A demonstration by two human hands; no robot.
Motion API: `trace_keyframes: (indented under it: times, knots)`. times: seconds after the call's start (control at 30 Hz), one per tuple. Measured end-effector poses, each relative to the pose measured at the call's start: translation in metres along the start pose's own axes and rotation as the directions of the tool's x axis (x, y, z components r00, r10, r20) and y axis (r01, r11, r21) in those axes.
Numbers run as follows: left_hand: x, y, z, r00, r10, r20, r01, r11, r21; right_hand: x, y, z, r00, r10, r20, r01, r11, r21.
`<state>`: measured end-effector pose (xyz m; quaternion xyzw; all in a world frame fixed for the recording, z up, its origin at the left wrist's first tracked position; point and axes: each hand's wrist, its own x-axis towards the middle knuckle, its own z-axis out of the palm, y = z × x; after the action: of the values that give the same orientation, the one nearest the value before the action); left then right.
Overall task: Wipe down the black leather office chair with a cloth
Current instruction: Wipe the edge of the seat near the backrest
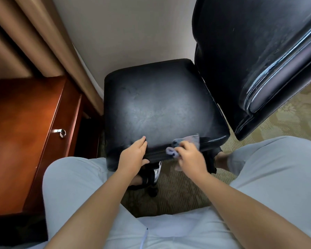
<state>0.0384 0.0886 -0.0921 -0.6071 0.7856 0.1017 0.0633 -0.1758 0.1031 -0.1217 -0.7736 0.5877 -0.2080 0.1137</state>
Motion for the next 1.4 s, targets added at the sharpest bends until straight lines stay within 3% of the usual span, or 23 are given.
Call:
trace_keyframes:
  times: [0.13,0.3,0.37,0.47,0.53,0.63,0.8,0.87,1.07,1.23,1.33,1.4]
  knots:
    - [-0.005,0.0,0.01,0.998,0.012,-0.067,-0.017,0.997,-0.069,0.0,0.008,-0.009,0.989,0.138,-0.061,-0.137,0.99,0.023]
    - [-0.006,0.007,0.018,0.994,-0.026,-0.108,0.006,0.984,-0.177,0.006,-0.036,0.015,0.989,-0.138,0.059,0.137,0.99,0.021]
    - [-0.007,0.005,0.018,0.993,-0.018,-0.113,-0.001,0.986,-0.167,0.008,-0.038,0.013,0.98,-0.177,0.093,0.178,0.984,-0.005]
    - [-0.008,0.004,0.017,0.994,-0.013,-0.108,-0.002,0.99,-0.139,0.008,-0.012,-0.002,0.997,-0.067,0.047,0.068,0.997,-0.021]
    - [-0.005,0.013,0.014,0.991,-0.065,-0.12,0.043,0.984,-0.175,0.008,-0.002,-0.01,0.998,0.057,-0.009,-0.057,0.997,0.061]
    - [0.002,0.027,0.007,0.976,-0.175,-0.131,0.14,0.959,-0.246,0.011,-0.014,-0.01,0.979,0.203,0.028,-0.205,0.956,0.211]
    - [0.007,0.028,-0.001,0.979,-0.178,-0.095,0.162,0.975,-0.152,0.009,-0.016,-0.01,0.983,0.178,0.036,-0.177,0.983,-0.049]
    - [0.008,0.031,-0.004,0.98,-0.18,-0.08,0.169,0.977,-0.129,0.007,-0.019,-0.011,0.98,0.195,0.051,-0.191,0.979,-0.067]
    - [0.007,0.032,-0.003,0.98,-0.183,-0.083,0.17,0.975,-0.142,0.011,-0.019,-0.013,0.984,0.167,0.059,-0.175,0.971,0.161]
    - [0.004,0.031,0.0,0.98,-0.175,-0.09,0.161,0.976,-0.145,0.018,-0.041,-0.02,0.958,0.26,0.124,-0.286,0.805,0.519]
    - [0.004,0.03,-0.001,0.982,-0.165,-0.087,0.153,0.98,-0.128,0.018,-0.042,-0.015,0.949,0.284,0.14,-0.315,0.798,0.514]
    - [0.004,0.031,-0.002,0.981,-0.176,-0.085,0.163,0.977,-0.133,0.014,-0.028,-0.011,0.951,0.289,0.108,-0.308,0.873,0.378]
